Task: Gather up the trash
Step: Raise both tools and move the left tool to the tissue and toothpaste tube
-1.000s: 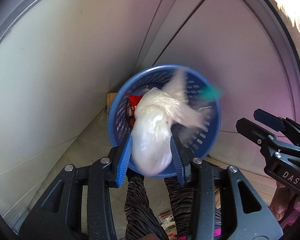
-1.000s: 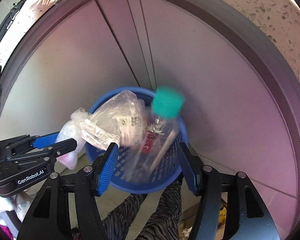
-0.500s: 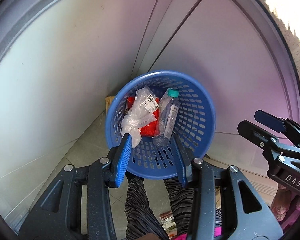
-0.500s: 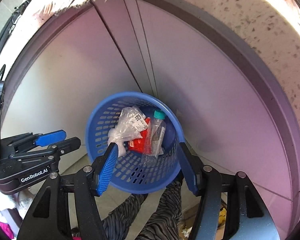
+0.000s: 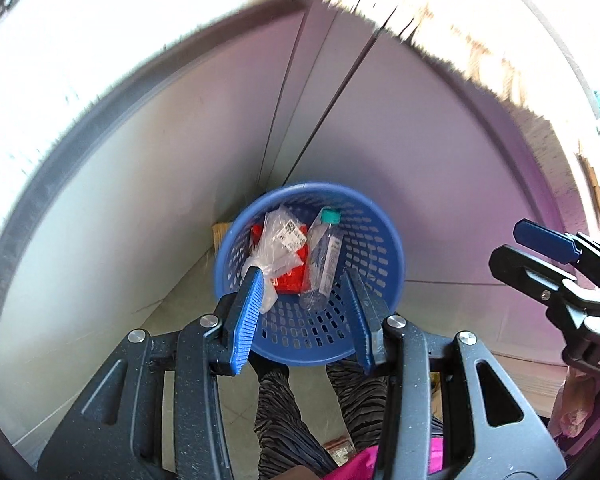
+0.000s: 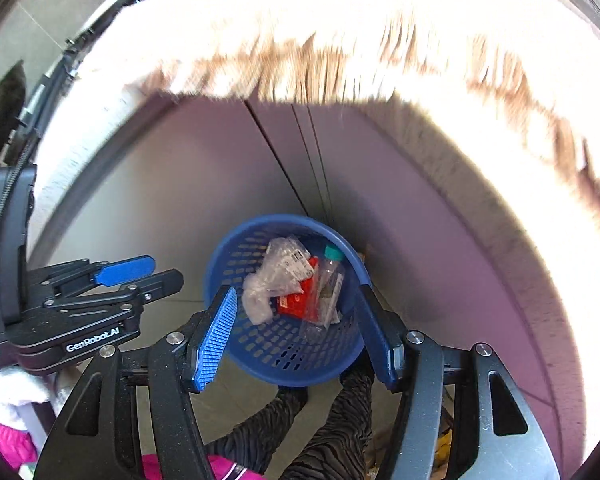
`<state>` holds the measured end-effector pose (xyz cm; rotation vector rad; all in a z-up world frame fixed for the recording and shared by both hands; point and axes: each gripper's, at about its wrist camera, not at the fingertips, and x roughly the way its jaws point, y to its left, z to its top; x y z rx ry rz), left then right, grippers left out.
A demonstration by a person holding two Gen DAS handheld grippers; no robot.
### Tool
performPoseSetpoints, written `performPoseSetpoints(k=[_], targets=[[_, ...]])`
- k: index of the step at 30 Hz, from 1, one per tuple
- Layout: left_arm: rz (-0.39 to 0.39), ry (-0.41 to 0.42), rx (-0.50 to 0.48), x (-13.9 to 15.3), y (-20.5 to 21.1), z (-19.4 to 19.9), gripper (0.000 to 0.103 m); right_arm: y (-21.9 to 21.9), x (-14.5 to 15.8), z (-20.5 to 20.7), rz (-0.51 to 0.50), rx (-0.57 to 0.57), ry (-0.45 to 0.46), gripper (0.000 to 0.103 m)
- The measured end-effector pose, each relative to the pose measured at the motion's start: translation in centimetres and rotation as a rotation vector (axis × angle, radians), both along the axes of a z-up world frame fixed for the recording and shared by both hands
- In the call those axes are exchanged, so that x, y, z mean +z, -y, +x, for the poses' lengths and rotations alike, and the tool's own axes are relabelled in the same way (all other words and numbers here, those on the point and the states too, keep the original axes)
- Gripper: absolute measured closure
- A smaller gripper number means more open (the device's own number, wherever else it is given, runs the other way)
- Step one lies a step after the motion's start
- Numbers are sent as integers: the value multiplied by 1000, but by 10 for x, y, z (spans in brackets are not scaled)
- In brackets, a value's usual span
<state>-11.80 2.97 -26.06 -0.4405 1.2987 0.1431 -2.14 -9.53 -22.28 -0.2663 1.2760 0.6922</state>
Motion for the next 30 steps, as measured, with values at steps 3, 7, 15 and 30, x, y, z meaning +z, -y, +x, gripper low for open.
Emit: performPoseSetpoints(k=[3,7,15,30], targets=[[8,28,2,16,0,1,62,4,18,2,27,6,13,43],[22,63,2,37,1,3,62,9,38,3,58,16,32,43],[25,115,15,69,2,7,62,22,69,11,120,21,49,43],[1,234,29,121,2,43,52,62,111,55,191,-62,96,37]])
